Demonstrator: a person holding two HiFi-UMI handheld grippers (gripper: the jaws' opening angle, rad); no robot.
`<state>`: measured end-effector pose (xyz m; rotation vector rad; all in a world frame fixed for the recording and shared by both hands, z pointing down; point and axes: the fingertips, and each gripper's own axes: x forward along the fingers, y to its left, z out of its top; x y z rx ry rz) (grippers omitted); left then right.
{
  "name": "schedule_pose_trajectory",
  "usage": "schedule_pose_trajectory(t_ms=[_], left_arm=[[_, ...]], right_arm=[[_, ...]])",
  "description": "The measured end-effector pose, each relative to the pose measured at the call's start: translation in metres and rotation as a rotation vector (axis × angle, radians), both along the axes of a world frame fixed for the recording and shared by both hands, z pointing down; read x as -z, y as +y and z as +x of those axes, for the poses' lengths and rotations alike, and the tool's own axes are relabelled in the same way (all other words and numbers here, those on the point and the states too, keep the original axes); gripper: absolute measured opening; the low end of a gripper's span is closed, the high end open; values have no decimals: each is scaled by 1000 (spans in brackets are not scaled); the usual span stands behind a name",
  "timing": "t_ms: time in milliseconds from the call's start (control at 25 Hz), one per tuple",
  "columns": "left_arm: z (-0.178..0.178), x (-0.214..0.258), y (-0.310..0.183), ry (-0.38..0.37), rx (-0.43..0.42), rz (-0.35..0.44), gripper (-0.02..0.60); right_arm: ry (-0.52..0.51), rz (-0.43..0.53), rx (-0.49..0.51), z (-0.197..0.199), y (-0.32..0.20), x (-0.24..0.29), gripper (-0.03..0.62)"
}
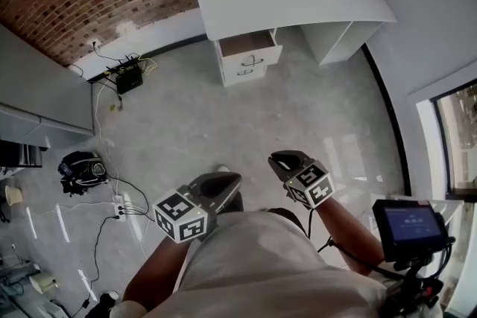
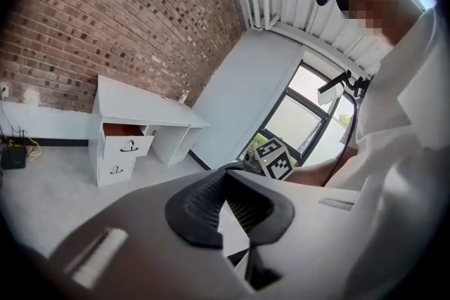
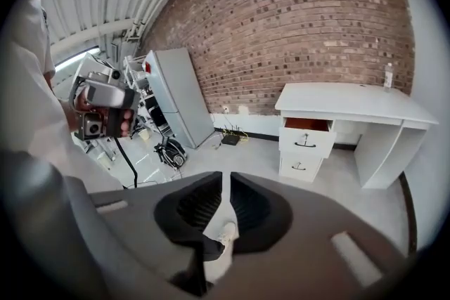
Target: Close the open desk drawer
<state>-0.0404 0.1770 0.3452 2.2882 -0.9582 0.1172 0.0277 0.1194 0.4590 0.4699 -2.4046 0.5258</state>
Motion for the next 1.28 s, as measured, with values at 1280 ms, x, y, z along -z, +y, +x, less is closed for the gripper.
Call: schedule_pose_trajectory(t_ms=[1280], left_arm=[[-59, -92, -347, -45, -281, -187, 6]], right_arm=[[-680, -834, -931, -133, -409, -312, 71]])
